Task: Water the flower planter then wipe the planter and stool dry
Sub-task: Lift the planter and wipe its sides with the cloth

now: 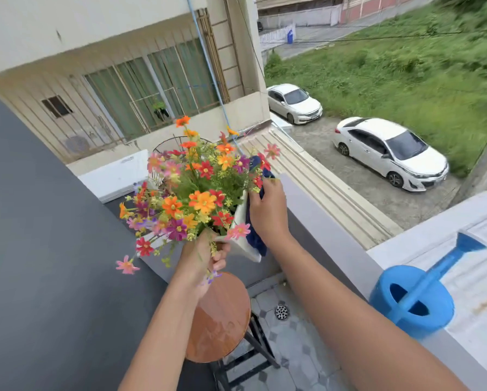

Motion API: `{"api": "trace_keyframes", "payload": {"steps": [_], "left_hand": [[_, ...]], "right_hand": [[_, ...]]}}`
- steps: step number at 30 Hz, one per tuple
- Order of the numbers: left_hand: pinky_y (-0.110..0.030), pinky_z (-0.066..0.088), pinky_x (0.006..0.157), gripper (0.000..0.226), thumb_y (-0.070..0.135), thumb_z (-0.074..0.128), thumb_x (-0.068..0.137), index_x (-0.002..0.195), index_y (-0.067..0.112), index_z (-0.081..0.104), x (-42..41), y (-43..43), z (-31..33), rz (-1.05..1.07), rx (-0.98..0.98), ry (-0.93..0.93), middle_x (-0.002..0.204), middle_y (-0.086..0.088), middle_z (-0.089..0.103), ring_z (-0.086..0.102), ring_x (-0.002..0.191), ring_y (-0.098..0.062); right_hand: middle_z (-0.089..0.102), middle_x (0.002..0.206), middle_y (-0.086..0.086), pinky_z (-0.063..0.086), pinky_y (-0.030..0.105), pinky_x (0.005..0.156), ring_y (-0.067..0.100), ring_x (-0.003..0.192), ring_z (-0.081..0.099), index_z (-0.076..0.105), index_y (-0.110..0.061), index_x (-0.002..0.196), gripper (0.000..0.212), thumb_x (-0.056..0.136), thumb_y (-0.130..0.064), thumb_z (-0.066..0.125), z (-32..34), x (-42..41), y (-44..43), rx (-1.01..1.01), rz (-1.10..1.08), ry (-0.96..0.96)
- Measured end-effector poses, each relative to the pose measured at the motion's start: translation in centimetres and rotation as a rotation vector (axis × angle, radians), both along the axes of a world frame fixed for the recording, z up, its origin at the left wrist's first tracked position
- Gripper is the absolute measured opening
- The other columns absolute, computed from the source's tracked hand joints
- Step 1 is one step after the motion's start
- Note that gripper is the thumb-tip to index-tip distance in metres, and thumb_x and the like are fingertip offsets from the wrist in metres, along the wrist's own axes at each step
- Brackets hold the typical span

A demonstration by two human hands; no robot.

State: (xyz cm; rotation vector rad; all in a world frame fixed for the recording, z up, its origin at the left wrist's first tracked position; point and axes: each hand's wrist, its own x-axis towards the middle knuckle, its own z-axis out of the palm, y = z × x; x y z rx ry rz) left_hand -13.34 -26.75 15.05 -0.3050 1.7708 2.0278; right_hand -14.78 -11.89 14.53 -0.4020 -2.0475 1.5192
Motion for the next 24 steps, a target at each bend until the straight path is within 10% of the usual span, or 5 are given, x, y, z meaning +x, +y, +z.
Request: {"api": "trace_keyframes", "payload": {"steps": [11,24], "left_hand": [[-0.015,0.021,0.031,0.019,0.015,0.034,0.096,0.083,0.009,0.047,-0.6,0.2,1.0,0.097,0.017,0.085,0.058,-0.01,0.045,0.032,0.03,-0.009],[-0.018,0.021,0.033,0.021,0.013,0.041,0.085,0.072,0.002,0.053,-0.7,0.9,0.1,-0.007,-0.149,0.052,0.042,-0.004,0.045,0.031,0.03,-0.012]], "right_hand": [[0.044,0.085,0.006,0.021,0.028,0.057,0.009,0.064,0.038,0.037,-0.014,0.07,0.036,0.103,-0.023,0.051,-5.3,2.8,-1.2,0.017,0.031,-0.199],[0.043,0.065,0.005,0.031,0.038,0.058,0.02,0.059,0.036,0.043,-0.011,0.065,0.032,0.095,-0.019,0.051,0.7,1.9,-0.4,-0.246,-0.013,0.073]]}}
